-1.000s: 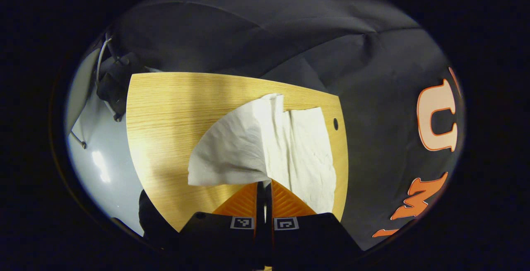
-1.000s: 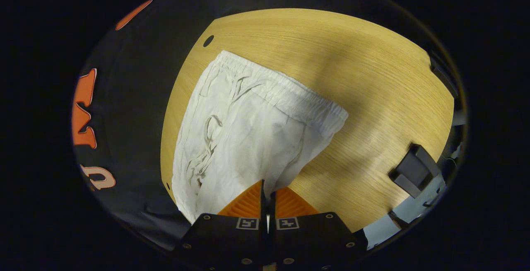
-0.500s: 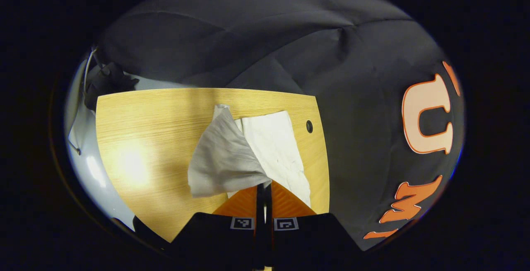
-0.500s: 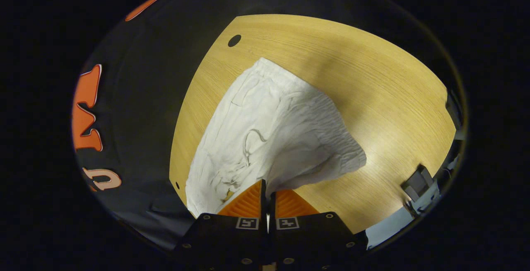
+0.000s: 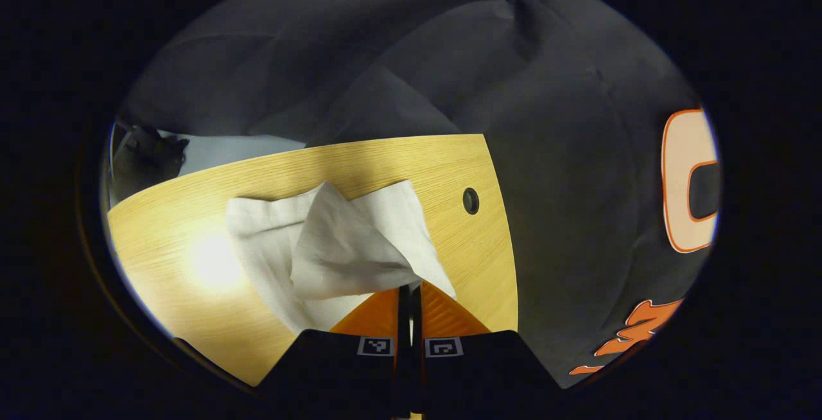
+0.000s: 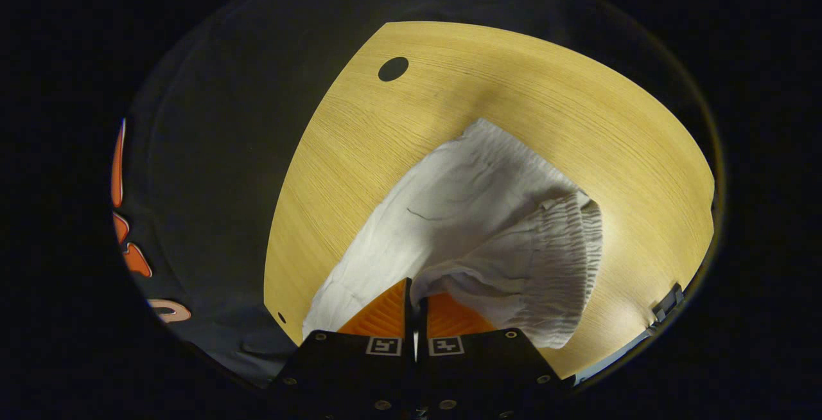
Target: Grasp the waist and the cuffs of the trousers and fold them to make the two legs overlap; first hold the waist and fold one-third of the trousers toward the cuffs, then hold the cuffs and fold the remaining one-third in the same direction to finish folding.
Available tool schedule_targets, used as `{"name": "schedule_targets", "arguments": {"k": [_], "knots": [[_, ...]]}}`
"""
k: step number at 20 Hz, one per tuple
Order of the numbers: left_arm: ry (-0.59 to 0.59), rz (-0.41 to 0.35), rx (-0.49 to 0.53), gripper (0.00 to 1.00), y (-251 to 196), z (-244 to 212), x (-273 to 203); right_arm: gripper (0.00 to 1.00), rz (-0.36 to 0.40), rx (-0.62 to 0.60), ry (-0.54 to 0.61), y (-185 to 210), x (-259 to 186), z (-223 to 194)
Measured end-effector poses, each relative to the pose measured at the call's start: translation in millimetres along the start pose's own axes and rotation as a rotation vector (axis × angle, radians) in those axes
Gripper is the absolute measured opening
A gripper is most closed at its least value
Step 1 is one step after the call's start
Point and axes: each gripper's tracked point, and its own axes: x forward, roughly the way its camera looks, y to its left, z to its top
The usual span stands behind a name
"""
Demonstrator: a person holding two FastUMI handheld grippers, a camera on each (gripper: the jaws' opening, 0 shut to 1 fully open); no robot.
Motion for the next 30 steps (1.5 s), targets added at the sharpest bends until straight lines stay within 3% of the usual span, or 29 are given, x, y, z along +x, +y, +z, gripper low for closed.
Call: {"name": "schedule_targets", "arguments": {"k": [3,8,11,12,14,15,16,17,23,24,25,30], "knots": [[0.013,0.013,0.030,0.04,-15,15,33,0.01,-0.022,-0.012,-0.005,20,24,17],[0.070,0.100,0.082,0.04,-15,12,81,0.02,-0.038,-0.004,0.018,30,55,25],[0.043,0.101,0.111,0.04,-14,20,83,0.14,-0.018,-0.007,0.018,35,66,26],[0.022,0.104,0.136,0.24,-15,26,85,0.43,-0.003,-0.008,0.018,41,66,25],[-0.029,0.091,0.194,0.49,-25,41,84,0.70,0.022,-0.014,0.013,49,64,23],[-0.054,0.083,0.227,0.65,-32,46,80,0.75,0.028,-0.017,0.009,53,62,23],[-0.082,0.090,0.265,0.82,-38,53,77,0.92,0.028,-0.028,0.004,54,59,22],[-0.099,0.080,0.302,0.99,-45,56,70,0.98,0.025,-0.040,0.002,51,54,19],[-0.253,-0.031,0.529,0.99,-112,56,14,0.98,0.040,-0.223,-0.110,39,0,21],[-0.291,-0.056,0.571,0.96,-126,54,1,0.98,0.038,-0.270,-0.140,33,-12,25],[-0.324,-0.081,0.619,0.99,-138,50,-11,0.98,0.028,-0.318,-0.168,25,-25,26],[-0.496,-0.125,0.841,0.99,-192,20,-82,0.98,-0.059,-0.525,-0.321,-28,-74,34]]}}
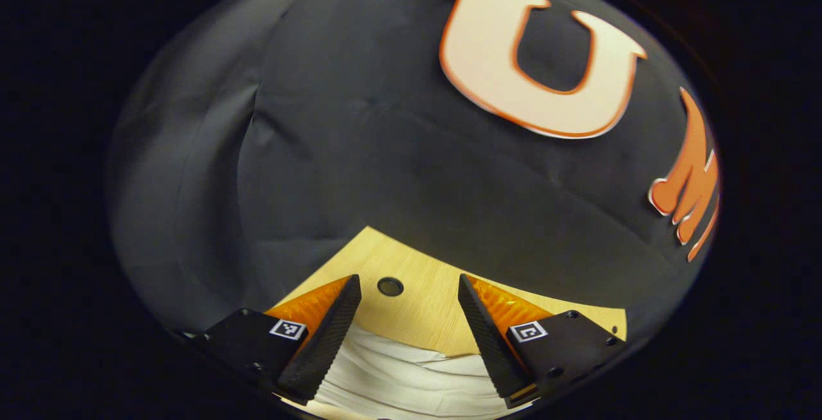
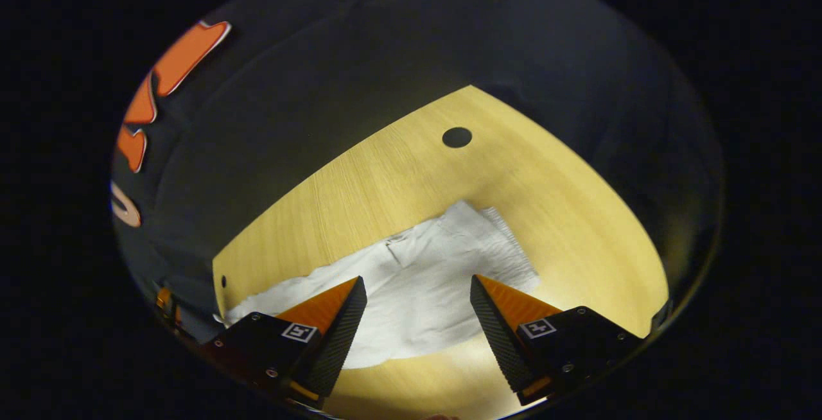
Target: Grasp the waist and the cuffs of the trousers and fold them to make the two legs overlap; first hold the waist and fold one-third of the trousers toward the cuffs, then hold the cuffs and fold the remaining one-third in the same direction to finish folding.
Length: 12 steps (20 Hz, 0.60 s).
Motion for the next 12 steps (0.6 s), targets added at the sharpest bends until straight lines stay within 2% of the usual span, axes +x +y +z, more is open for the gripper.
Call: {"name": "schedule_targets", "arguments": {"k": [3,8,9,10,12], "knots": [[-0.049,-0.024,0.042,0.99,-19,-2,-32,0.99,0.013,0.004,-0.047,-27,-25,-18],[-0.162,0.014,0.199,0.99,-38,1,-73,0.99,0.089,0.221,-0.023,-57,-14,-51],[-0.187,0.020,0.212,0.95,-42,6,-79,0.98,0.109,0.267,-0.020,-61,-9,-53],[-0.203,0.019,0.222,0.99,-47,4,-82,0.98,0.129,0.308,-0.020,-65,-5,-52],[-0.236,0.029,0.238,0.95,-49,12,-96,0.99,0.140,0.350,-0.018,-75,6,-52]]}}
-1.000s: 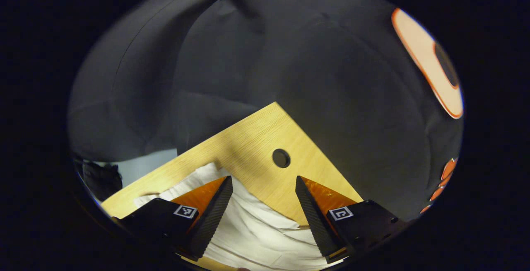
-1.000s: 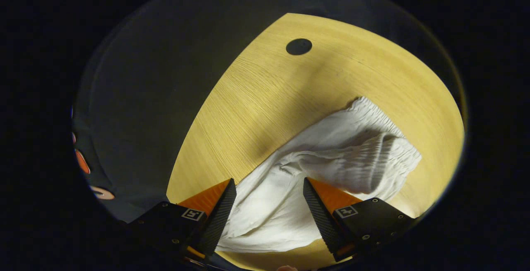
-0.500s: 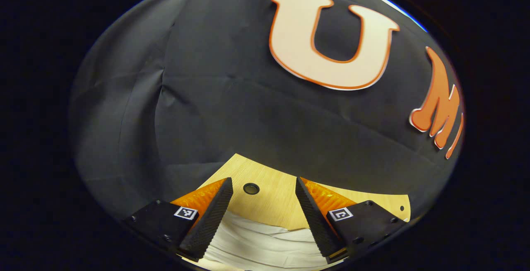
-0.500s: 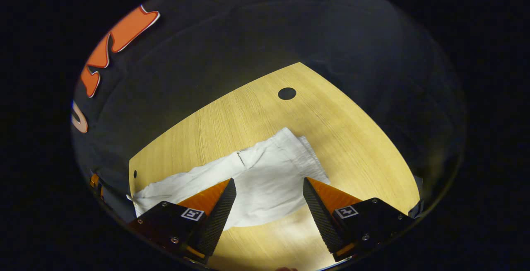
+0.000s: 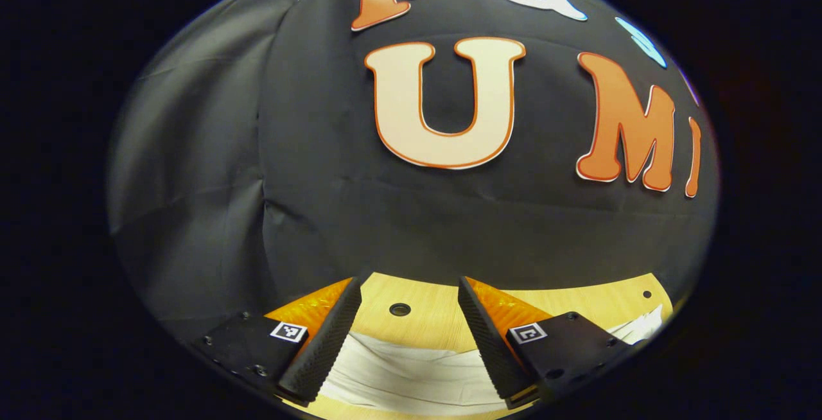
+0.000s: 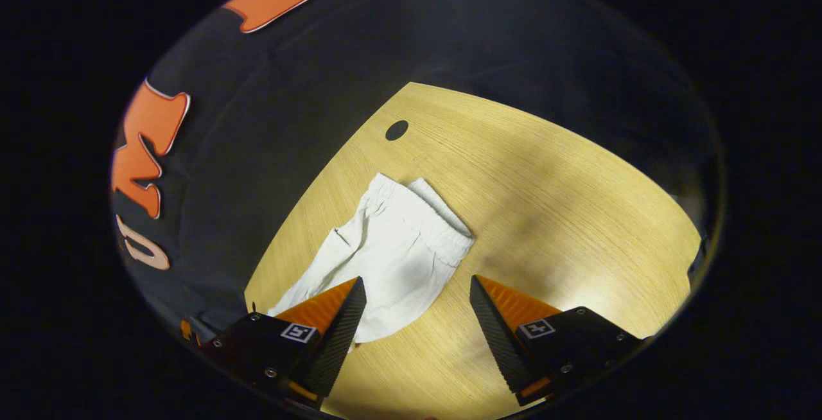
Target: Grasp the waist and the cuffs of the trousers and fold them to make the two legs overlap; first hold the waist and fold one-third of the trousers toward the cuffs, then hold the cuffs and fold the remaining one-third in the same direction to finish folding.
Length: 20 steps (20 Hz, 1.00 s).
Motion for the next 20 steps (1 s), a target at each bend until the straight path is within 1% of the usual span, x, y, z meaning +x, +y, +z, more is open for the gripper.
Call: {"name": "schedule_targets", "arguments": {"k": [1,2,3,4,6,7,8,9,10,11,12,13,15,18,19,20], "knots": [[-0.008,0.000,-0.003,0.95,1,4,-6,0.98,-0.005,0.005,0.002,-5,10,2],[-0.013,0.000,-0.006,0.98,2,2,-13,0.98,-0.013,0.008,0.003,-9,18,6],[-0.017,0.005,-0.005,0.95,4,3,-17,0.98,-0.014,0.016,0.006,-14,24,8],[-0.020,0.016,-0.005,0.99,7,4,-20,0.98,-0.012,0.033,0.010,-17,30,11],[-0.024,0.031,-0.013,0.98,12,8,-26,0.99,-0.008,0.061,0.021,-21,43,15],[-0.023,0.037,-0.014,0.95,14,8,-29,0.99,-0.004,0.067,0.027,-21,49,15],[-0.021,0.048,-0.009,0.95,18,8,-33,0.98,0.000,0.070,0.031,-22,56,15],[-0.022,0.062,-0.002,0.95,22,8,-36,1.00,0.001,0.073,0.040,-21,61,14],[-0.020,0.073,0.004,0.98,25,8,-38,0.98,0.008,0.078,0.051,-21,64,13],[-0.019,0.079,0.004,0.97,28,9,-41,0.98,0.026,0.093,0.037,-15,69,17],[-0.018,0.085,0.003,0.95,28,8,-43,0.91,0.038,0.102,0.030,-12,72,20],[-0.015,0.089,0.002,0.95,29,8,-44,0.98,0.051,0.110,0.035,-8,74,19],[-0.007,0.098,-0.005,0.95,29,4,-46,0.96,0.040,0.106,0.025,-12,75,18],[0.002,0.107,-0.017,0.95,29,-1,-50,0.77,-0.006,0.102,0.015,-28,77,16],[0.005,0.110,-0.021,0.94,29,-3,-50,0.50,-0.011,0.118,0.011,-29,79,17],[0.008,0.113,-0.026,0.98,28,-3,-53,0.39,-0.007,0.134,0.015,-29,82,16]]}}
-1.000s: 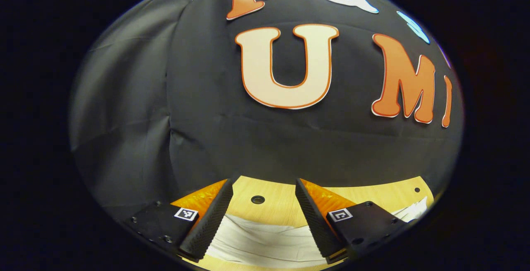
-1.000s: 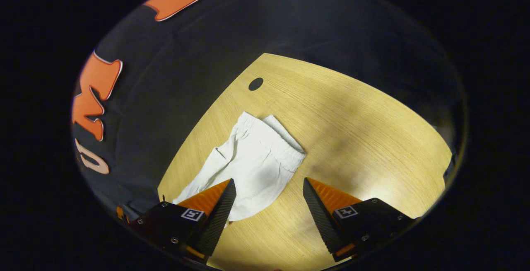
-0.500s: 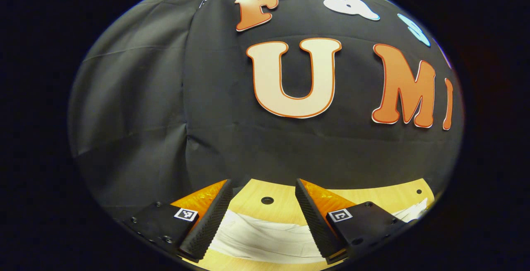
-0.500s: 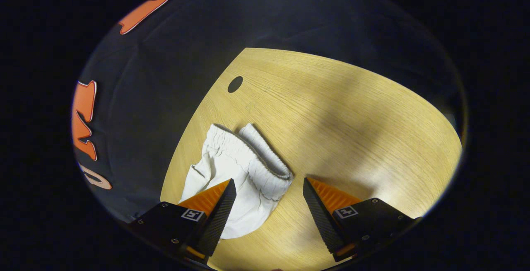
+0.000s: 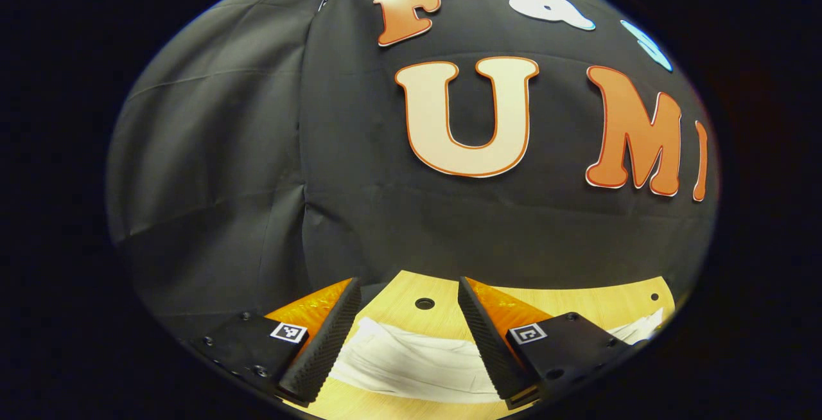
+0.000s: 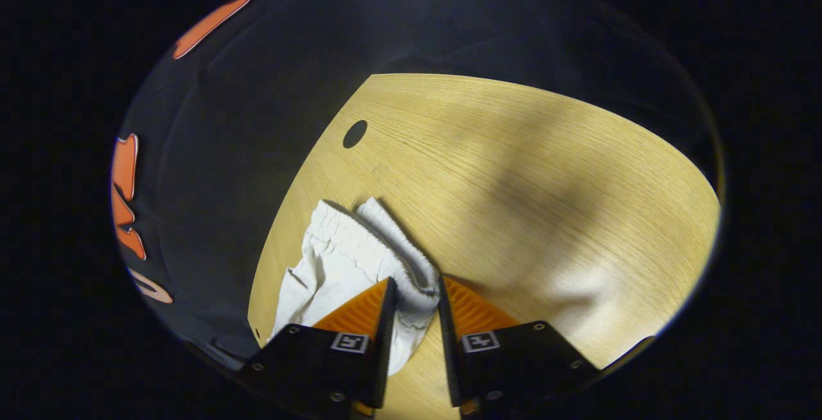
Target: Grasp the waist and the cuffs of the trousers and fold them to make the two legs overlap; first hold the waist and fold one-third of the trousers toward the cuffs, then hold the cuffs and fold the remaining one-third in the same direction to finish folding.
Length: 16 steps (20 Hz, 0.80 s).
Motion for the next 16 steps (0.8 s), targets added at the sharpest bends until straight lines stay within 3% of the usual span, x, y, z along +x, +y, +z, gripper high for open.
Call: {"name": "schedule_targets", "arguments": {"k": [1,2,5,11,16], "knots": [[0.001,0.003,-0.004,0.95,1,-2,-3,0.27,0.004,0.016,-0.012,2,3,1],[0.000,0.008,-0.004,0.99,2,-2,-7,0.13,-0.001,0.019,-0.023,2,5,3],[-0.008,0.027,0.000,0.98,9,-1,-22,0.01,-0.035,-0.013,-0.053,3,0,6],[-0.040,0.046,0.014,0.95,37,2,-39,0.00,0.040,-0.036,-0.109,48,-36,18],[-0.022,-0.009,-0.020,0.98,72,-12,-17,0.01,0.109,-0.149,-0.197,136,-91,10]]}}
